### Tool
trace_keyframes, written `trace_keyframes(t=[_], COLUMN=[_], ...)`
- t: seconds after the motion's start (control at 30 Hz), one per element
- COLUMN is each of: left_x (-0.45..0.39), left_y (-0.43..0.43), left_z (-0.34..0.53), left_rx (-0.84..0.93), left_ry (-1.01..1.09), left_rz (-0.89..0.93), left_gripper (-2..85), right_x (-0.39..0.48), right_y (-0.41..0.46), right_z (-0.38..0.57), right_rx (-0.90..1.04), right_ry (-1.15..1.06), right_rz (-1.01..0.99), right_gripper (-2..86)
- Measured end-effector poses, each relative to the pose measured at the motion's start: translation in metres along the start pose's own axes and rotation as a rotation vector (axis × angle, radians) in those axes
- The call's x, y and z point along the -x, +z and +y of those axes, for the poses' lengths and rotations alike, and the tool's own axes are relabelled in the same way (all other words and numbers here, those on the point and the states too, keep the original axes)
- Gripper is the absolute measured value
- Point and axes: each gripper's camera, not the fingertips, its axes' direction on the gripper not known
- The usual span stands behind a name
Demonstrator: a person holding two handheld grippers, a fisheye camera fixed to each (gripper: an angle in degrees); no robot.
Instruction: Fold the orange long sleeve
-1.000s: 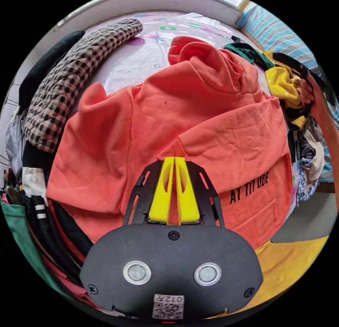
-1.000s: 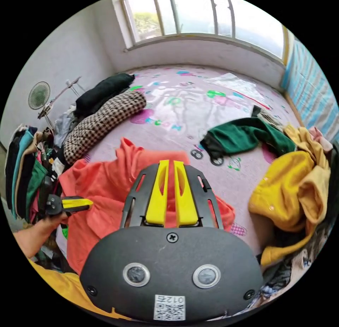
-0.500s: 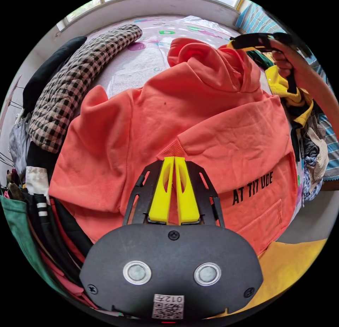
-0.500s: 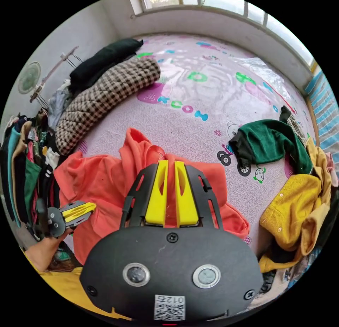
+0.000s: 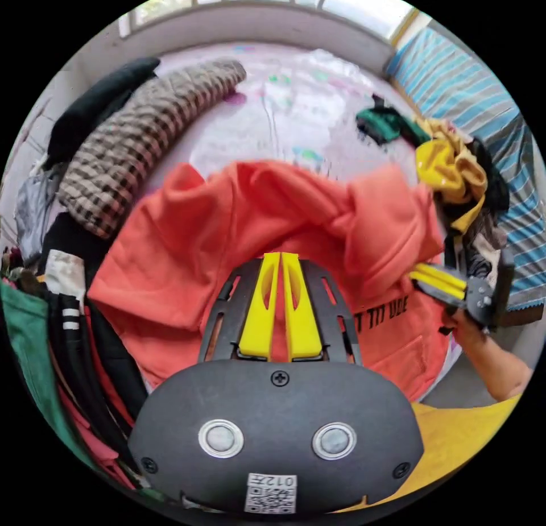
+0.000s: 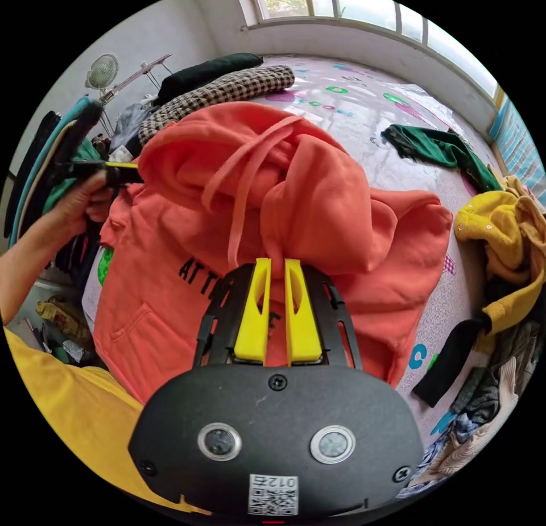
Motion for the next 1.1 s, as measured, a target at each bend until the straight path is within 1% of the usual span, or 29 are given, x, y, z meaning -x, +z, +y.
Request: trace_keyframes(t=[0.07, 0.1, 0.13, 0.17, 0.2, 0.27, 0.3, 0.4, 0.47, 0.53, 0.6, 0.7, 0.73, 0.8, 0.87, 0.9, 0.93, 0.97, 1.0, 1.03, 1.1], left_x=[-0.013, -0.020, -0.038, -0.059, -0.071, -0.117, -0.128, -0.173, -0.195, -0.200, -0.194, -0.167, -0.154, -0.136, -0.114, -0.107, -0.091, -0.077, -0.071, -0.059, -0.046], left_y=[-0.056, -0.066, -0.076, -0.075, -0.071, -0.047, -0.039, 0.007, 0.047, 0.052, 0.040, 0.007, -0.008, -0.029, -0.056, -0.061, -0.061, -0.045, -0.033, -0.010, -0.003], left_z=[-0.004, -0.008, -0.019, -0.034, -0.043, -0.068, -0.072, -0.091, -0.099, -0.109, -0.129, -0.189, -0.217, -0.258, -0.300, -0.307, -0.319, -0.332, -0.338, -0.343, -0.329], left_rx=[-0.209, -0.238, -0.249, -0.198, -0.159, -0.051, -0.027, 0.127, 0.312, 0.353, 0.331, 0.248, 0.197, 0.114, -0.081, -0.138, -0.186, -0.105, -0.033, 0.090, 0.058], left_ry=[0.004, 0.028, 0.117, 0.218, 0.263, 0.436, 0.472, 0.610, 0.719, 0.741, 0.726, 0.620, 0.566, 0.486, 0.404, 0.360, 0.251, 0.161, 0.133, 0.097, 0.075], left_rz=[-0.040, -0.043, -0.035, -0.025, -0.025, -0.052, -0.064, -0.132, -0.233, -0.241, -0.190, -0.073, -0.034, -0.018, -0.028, -0.040, -0.074, -0.083, -0.076, -0.076, -0.070], left_gripper=[3.3, 4.0, 5.7, 7.9, 8.6, 10.4, 10.6, 9.4, 6.8, 5.0, 3.6, 2.0, 1.6, 1.1, 0.8, 0.7, 0.8, 0.8, 0.9, 0.9, 0.8], right_x=[-0.002, -0.002, -0.003, -0.005, -0.005, -0.008, -0.009, -0.013, -0.019, -0.025, -0.030, -0.038, -0.042, -0.049, -0.057, -0.059, -0.061, -0.062, -0.063, -0.066, -0.074], right_y=[0.006, 0.007, 0.009, 0.011, 0.012, 0.013, 0.012, 0.007, -0.002, -0.014, -0.029, -0.063, -0.078, -0.100, -0.122, -0.124, -0.124, -0.116, -0.111, -0.100, -0.084], right_z=[-0.001, -0.001, -0.001, -0.001, -0.001, 0.000, 0.000, 0.004, 0.007, 0.006, 0.003, -0.006, -0.009, -0.011, -0.008, -0.007, -0.004, -0.002, -0.001, 0.005, 0.016], right_rx=[0.019, 0.023, 0.027, 0.034, 0.037, 0.040, 0.041, 0.037, 0.023, 0.010, -0.022, -0.129, -0.192, -0.290, -0.400, -0.413, -0.407, -0.361, -0.334, -0.282, -0.214], right_ry=[-0.007, -0.008, -0.009, -0.010, -0.009, -0.003, -0.003, 0.012, 0.038, 0.053, 0.055, 0.039, 0.046, 0.087, 0.142, 0.149, 0.156, 0.150, 0.152, 0.172, 0.202], right_rz=[-0.002, 0.000, -0.002, -0.005, -0.007, -0.013, -0.014, -0.021, -0.046, -0.084, -0.108, -0.107, -0.094, -0.068, -0.046, -0.051, -0.059, -0.056, -0.047, -0.025, -0.010], right_gripper=[1.4, 1.4, 1.4, 1.3, 1.3, 1.4, 1.4, 1.7, 2.0, 2.3, 2.6, 3.3, 3.7, 4.3, 3.7, 3.3, 2.9, 2.5, 2.4, 2.1, 1.7])
